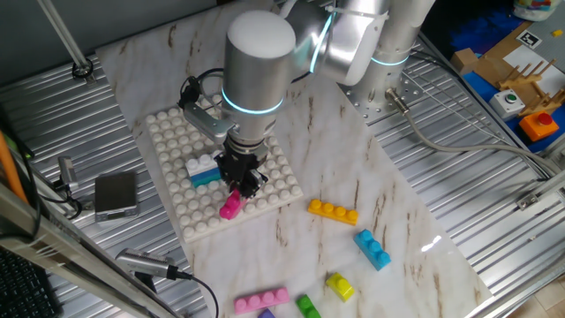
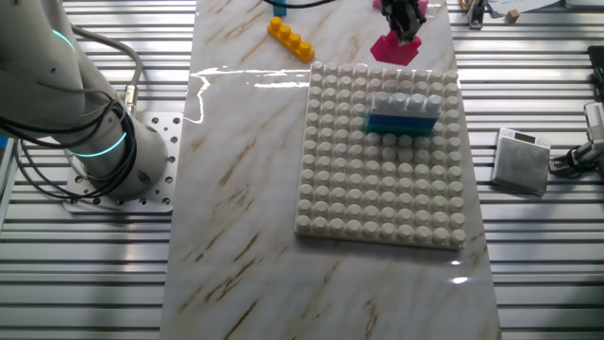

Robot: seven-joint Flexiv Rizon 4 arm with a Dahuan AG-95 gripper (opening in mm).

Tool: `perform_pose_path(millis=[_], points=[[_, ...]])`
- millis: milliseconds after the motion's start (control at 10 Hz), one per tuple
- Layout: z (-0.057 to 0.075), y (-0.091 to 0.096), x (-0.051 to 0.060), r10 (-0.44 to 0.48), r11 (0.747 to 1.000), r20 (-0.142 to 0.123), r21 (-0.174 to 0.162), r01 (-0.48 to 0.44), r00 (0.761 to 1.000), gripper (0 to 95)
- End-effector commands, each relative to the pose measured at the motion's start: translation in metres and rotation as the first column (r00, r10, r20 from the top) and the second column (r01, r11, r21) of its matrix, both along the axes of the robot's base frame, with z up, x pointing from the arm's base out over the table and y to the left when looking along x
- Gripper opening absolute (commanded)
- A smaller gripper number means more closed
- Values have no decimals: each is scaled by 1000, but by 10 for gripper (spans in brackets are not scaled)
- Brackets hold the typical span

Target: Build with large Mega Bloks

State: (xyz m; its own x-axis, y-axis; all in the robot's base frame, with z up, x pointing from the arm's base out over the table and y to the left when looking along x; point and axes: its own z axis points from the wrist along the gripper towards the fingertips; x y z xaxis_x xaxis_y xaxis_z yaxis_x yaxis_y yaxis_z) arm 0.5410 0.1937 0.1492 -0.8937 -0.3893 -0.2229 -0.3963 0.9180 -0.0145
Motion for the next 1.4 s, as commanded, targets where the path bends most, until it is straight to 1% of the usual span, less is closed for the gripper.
perform_pose_path(millis=[100, 300, 500, 600, 800, 1000, 1300, 1400], points=[[-1, -1, 0, 6, 1000, 10, -3, -6, 1000, 0], [-5, -2, 2, 10, 1000, 22, -3, -10, 1000, 0], [-9, -3, 5, 13, 1000, 23, 1, -13, 1000, 0], [-10, -1, 7, 10, 1000, 21, 5, -10, 1000, 0], [-11, 2, 11, 8, 1000, 25, 7, -8, 1000, 0], [-10, 6, 19, 6, 1000, 27, 13, -7, 1000, 0], [-10, 7, 23, 19, 1000, 28, -1, -19, 999, 0], [-12, 7, 24, 28, 1000, 34, -9, -28, 999, 0]])
